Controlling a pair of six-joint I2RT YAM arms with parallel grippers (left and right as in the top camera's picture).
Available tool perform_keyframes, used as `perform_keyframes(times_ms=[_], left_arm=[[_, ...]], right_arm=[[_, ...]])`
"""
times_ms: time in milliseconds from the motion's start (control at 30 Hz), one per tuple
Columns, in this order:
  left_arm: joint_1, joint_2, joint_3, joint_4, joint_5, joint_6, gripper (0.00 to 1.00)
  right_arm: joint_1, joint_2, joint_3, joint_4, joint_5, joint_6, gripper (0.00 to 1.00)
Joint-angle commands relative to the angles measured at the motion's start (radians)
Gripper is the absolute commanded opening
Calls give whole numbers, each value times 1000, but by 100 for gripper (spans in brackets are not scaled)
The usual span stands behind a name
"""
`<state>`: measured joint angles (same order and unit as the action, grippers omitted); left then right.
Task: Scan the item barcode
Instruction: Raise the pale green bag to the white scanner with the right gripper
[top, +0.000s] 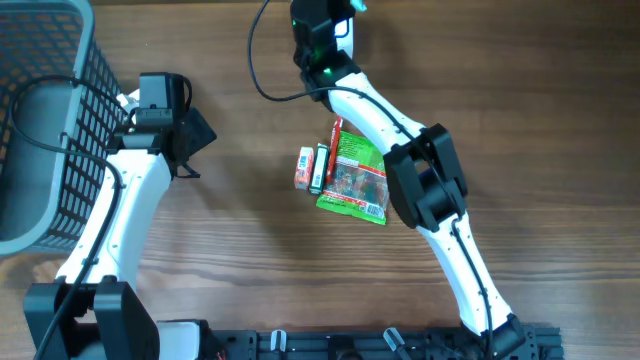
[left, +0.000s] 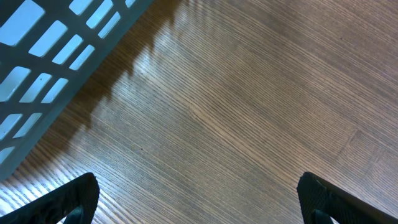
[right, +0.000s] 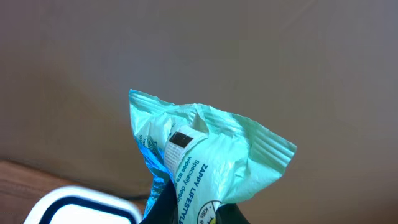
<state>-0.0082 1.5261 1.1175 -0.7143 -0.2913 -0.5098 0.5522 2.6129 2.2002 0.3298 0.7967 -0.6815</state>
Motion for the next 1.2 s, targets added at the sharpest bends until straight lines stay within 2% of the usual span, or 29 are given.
perform_keyframes(times_ms=[0, 100, 167, 367, 600, 700, 800, 900, 967, 1033, 1167], left_arm=[[4, 5, 1, 2, -16, 8, 100], [4, 5, 1, 2, -16, 8, 100], [4, 5, 1, 3, -16, 8, 100], [4, 5, 1, 3, -16, 8, 100], [4, 5, 1, 2, -16, 8, 100], [4, 5, 1, 3, -16, 8, 100], [4, 5, 1, 2, -16, 9, 100], [4, 5, 1, 2, -16, 8, 100], [4, 5, 1, 2, -16, 8, 100], [4, 5, 1, 2, -16, 8, 100], [4, 5, 1, 3, -16, 8, 100]], right_arm=[[0, 32, 17, 5, 78, 114, 4], [5, 32, 17, -3, 156, 300, 4], [7, 32, 17, -9, 179, 366, 4], [8, 32, 17, -10, 176, 382, 4], [8, 32, 17, -86, 177, 497, 4], [8, 26, 18, -38, 176, 447, 4], [8, -5, 18, 108, 184, 226, 4], [8, -71, 18, 117, 193, 106, 4], [10, -132, 18, 75, 220, 82, 4], [19, -225, 18, -38, 220, 94, 4], [36, -438, 18, -411, 90, 246, 4]])
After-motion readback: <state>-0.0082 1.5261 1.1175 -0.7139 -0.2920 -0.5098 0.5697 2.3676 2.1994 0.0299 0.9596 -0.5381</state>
